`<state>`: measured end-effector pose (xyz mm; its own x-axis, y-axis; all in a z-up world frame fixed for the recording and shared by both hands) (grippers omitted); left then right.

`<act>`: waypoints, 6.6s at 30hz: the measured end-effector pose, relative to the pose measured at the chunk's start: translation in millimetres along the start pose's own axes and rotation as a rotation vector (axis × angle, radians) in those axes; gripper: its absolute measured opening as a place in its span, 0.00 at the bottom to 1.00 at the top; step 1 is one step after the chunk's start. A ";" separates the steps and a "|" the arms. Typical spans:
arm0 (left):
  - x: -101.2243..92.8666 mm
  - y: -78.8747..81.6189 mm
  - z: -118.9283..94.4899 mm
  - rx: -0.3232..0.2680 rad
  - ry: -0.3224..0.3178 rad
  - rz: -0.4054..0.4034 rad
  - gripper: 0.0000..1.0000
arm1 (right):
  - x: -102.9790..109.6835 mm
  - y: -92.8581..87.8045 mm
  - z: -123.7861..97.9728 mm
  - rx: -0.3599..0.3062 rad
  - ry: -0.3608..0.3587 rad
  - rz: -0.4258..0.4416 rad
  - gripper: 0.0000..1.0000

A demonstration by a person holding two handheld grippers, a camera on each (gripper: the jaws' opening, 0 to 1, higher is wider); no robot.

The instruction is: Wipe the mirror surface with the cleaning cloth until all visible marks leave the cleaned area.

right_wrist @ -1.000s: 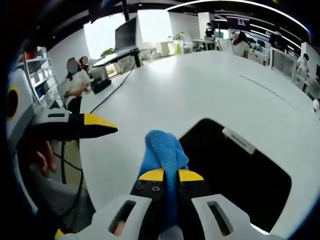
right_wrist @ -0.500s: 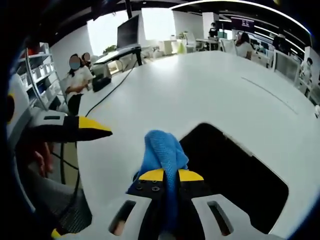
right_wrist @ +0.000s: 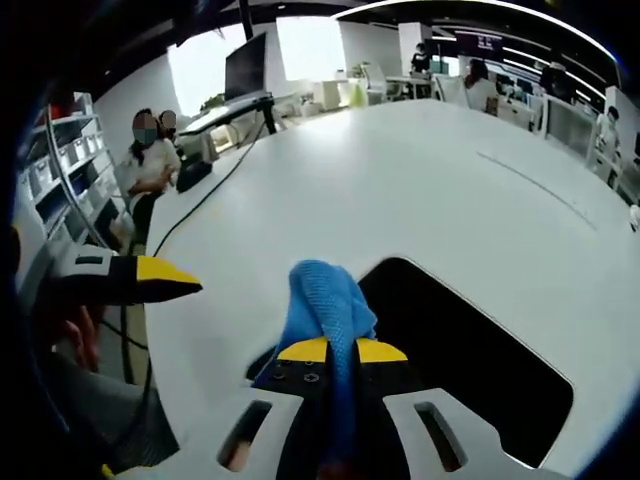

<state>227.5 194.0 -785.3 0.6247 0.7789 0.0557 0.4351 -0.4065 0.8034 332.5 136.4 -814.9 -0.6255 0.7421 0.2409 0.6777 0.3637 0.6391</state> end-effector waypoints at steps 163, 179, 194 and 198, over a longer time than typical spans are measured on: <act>-2.8 -0.6 2.5 0.031 -0.015 0.025 0.99 | -52.2 14.9 -7.3 0.051 -0.046 -0.012 0.03; -4.3 -0.7 1.6 0.034 -0.025 0.027 0.99 | -35.8 -3.8 -18.0 0.068 -0.033 0.012 0.03; -7.8 0.9 0.9 0.031 -0.037 0.029 0.99 | -20.1 -21.7 -28.5 0.080 0.003 0.016 0.03; -8.7 1.7 1.2 0.031 -0.042 0.040 0.99 | -17.7 -24.1 -30.1 0.082 0.010 0.017 0.03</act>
<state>223.5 186.0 -785.1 0.6686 0.7410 0.0621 0.4284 -0.4522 0.7823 315.6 97.6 -812.6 -0.6170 0.7432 0.2587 0.7175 0.3962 0.5729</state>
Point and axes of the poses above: the point that each gripper's makers call its tool centre point, and the gripper's own axes: z roughly forward along the fingers, x roughly to its left, y roughly out of its top, the point moved 5 cm from there along -z, roughly backward along the fingers, and after that the axes turned 12 degrees about z, right-handed, at the moved point
